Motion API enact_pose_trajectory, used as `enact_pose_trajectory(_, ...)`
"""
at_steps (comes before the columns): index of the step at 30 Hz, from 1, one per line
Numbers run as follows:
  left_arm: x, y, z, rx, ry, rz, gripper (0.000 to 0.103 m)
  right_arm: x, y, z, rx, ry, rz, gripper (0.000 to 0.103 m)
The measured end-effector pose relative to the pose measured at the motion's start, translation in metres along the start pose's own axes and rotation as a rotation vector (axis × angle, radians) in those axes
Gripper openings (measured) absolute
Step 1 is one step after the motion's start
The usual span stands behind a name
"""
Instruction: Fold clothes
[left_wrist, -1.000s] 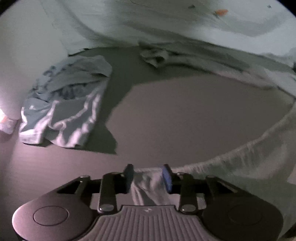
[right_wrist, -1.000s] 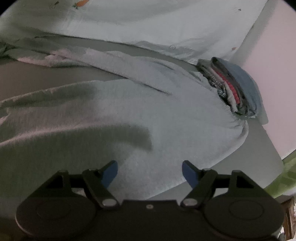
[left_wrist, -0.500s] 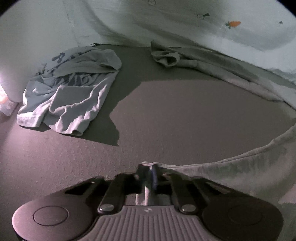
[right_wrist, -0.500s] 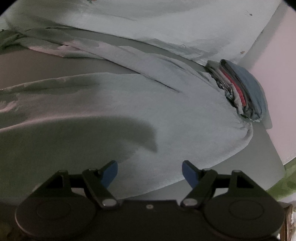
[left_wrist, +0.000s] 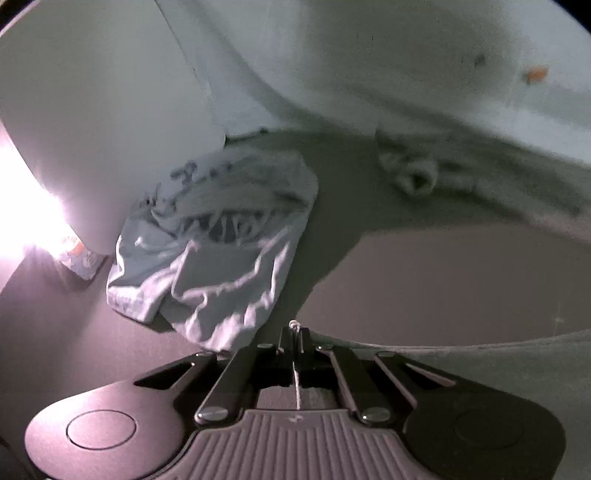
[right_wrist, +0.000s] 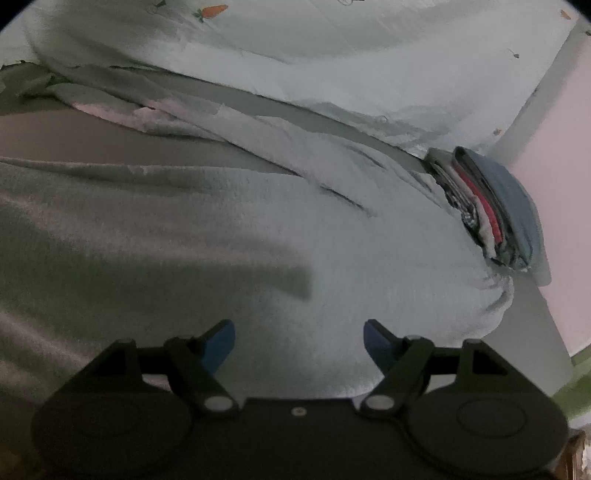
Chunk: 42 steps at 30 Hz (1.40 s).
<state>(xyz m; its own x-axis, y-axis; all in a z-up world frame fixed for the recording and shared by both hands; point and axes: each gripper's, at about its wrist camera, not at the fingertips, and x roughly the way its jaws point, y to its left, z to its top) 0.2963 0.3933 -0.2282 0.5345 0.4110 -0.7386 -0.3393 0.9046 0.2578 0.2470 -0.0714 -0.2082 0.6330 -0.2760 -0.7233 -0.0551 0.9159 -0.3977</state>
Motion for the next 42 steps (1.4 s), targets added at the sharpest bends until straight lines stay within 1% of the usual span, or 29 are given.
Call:
enact_pose_trajectory(1, 0.007, -0.003, -0.004, 0.024, 0.021, 0.039, 0.004, 0.002, -0.003, 0.0, 0.003, 0.0, 0.004, 0.078)
enact_pose_trajectory(2, 0.013, -0.006, -0.008, 0.05, 0.044, 0.069, 0.007, 0.004, -0.005, 0.0, 0.005, -0.001, 0.008, 0.078)
enact_pose_trajectory(3, 0.016, -0.007, -0.01, 0.061, 0.061, 0.086, 0.008, 0.006, -0.008, 0.001, 0.008, -0.001, 0.012, 0.078)
enact_pose_trajectory(4, 0.014, -0.005, -0.011, 0.049, 0.07, 0.087, 0.009, 0.008, -0.011, 0.001, 0.011, -0.002, 0.016, 0.079)
enact_pose_trajectory(5, 0.011, -0.004, -0.012, 0.031, 0.076, 0.083, 0.018, 0.01, -0.013, 0.001, 0.013, -0.002, 0.02, 0.08)
enact_pose_trajectory(6, 0.007, -0.002, -0.011, 0.005, 0.08, 0.072, 0.03, 0.011, -0.016, 0.001, 0.016, -0.003, 0.024, 0.081)
enact_pose_trajectory(9, -0.014, -0.003, -0.006, -0.124, 0.075, 0.005, 0.043, 0.024, -0.028, 0.003, 0.045, 0.008, 0.044, 0.083)
enact_pose_trajectory(10, -0.021, -0.008, -0.005, -0.159, 0.075, -0.012, 0.045, 0.029, -0.034, 0.006, 0.053, 0.007, 0.056, 0.083)
enact_pose_trajectory(11, -0.027, -0.016, -0.004, -0.177, 0.075, -0.021, 0.049, 0.035, -0.038, 0.01, 0.054, 0.0, 0.07, 0.083)
enact_pose_trajectory(14, -0.045, -0.054, -0.002, -0.185, 0.086, -0.022, 0.06, 0.053, -0.053, 0.023, 0.057, -0.024, 0.112, 0.083)
enact_pose_trajectory(16, -0.057, -0.082, -0.003, -0.188, 0.114, -0.034, 0.061, 0.064, -0.062, 0.032, 0.059, -0.039, 0.14, 0.081)
enact_pose_trajectory(18, -0.064, -0.106, -0.001, -0.187, 0.142, -0.072, 0.063, 0.076, -0.072, 0.04, 0.061, -0.055, 0.168, 0.075)
enact_pose_trajectory(19, -0.067, -0.117, 0.0, -0.185, 0.155, -0.093, 0.063, 0.082, -0.074, 0.045, 0.057, -0.058, 0.187, 0.066)
enact_pose_trajectory(20, -0.07, -0.129, 0.001, -0.183, 0.168, -0.113, 0.064, 0.087, -0.075, 0.051, 0.049, -0.058, 0.211, 0.055)
enact_pose_trajectory(21, -0.071, -0.139, 0.004, -0.167, 0.175, -0.125, 0.067, 0.093, -0.076, 0.057, 0.04, -0.058, 0.235, 0.049)
enact_pose_trajectory(23, -0.069, -0.153, 0.013, -0.123, 0.169, -0.14, 0.068, 0.102, -0.072, 0.071, 0.028, -0.061, 0.276, 0.033)
enact_pose_trajectory(24, -0.067, -0.156, 0.019, -0.109, 0.155, -0.15, 0.07, 0.107, -0.069, 0.078, 0.022, -0.063, 0.295, 0.029)
enact_pose_trajectory(25, -0.064, -0.157, 0.026, -0.105, 0.136, -0.165, 0.07, 0.11, -0.063, 0.088, 0.014, -0.07, 0.311, 0.024)
enact_pose_trajectory(26, -0.059, -0.155, 0.032, -0.109, 0.117, -0.184, 0.073, 0.111, -0.055, 0.098, 0.005, -0.082, 0.324, 0.023)
enact_pose_trajectory(27, -0.052, -0.152, 0.038, -0.118, 0.103, -0.204, 0.078, 0.111, -0.046, 0.109, -0.005, -0.092, 0.339, 0.023)
enact_pose_trajectory(29, -0.031, -0.141, 0.053, -0.151, 0.098, -0.244, 0.083, 0.112, -0.022, 0.135, -0.024, -0.108, 0.374, 0.023)
enact_pose_trajectory(31, -0.005, -0.126, 0.069, -0.197, 0.108, -0.272, 0.084, 0.111, 0.009, 0.165, -0.036, -0.121, 0.412, 0.025)
enact_pose_trajectory(33, 0.017, -0.111, 0.086, -0.249, 0.098, -0.292, 0.084, 0.11, 0.043, 0.195, -0.05, -0.135, 0.45, 0.035)
enact_pose_trajectory(35, 0.039, -0.095, 0.104, -0.284, 0.086, -0.321, 0.084, 0.108, 0.078, 0.223, -0.073, -0.155, 0.485, 0.05)
enact_pose_trajectory(36, 0.049, -0.088, 0.113, -0.29, 0.073, -0.323, 0.084, 0.108, 0.097, 0.238, -0.085, -0.161, 0.508, 0.053)
enact_pose_trajectory(38, 0.069, -0.077, 0.131, -0.292, 0.036, -0.308, 0.084, 0.107, 0.136, 0.265, -0.119, -0.181, 0.544, 0.054)
enact_pose_trajectory(40, 0.091, -0.071, 0.145, -0.278, 0.028, -0.297, 0.084, 0.106, 0.177, 0.288, -0.173, -0.202, 0.565, 0.054)
enact_pose_trajectory(42, 0.11, -0.067, 0.154, -0.278, 0.027, -0.317, 0.084, 0.106, 0.215, 0.309, -0.234, -0.224, 0.581, 0.054)
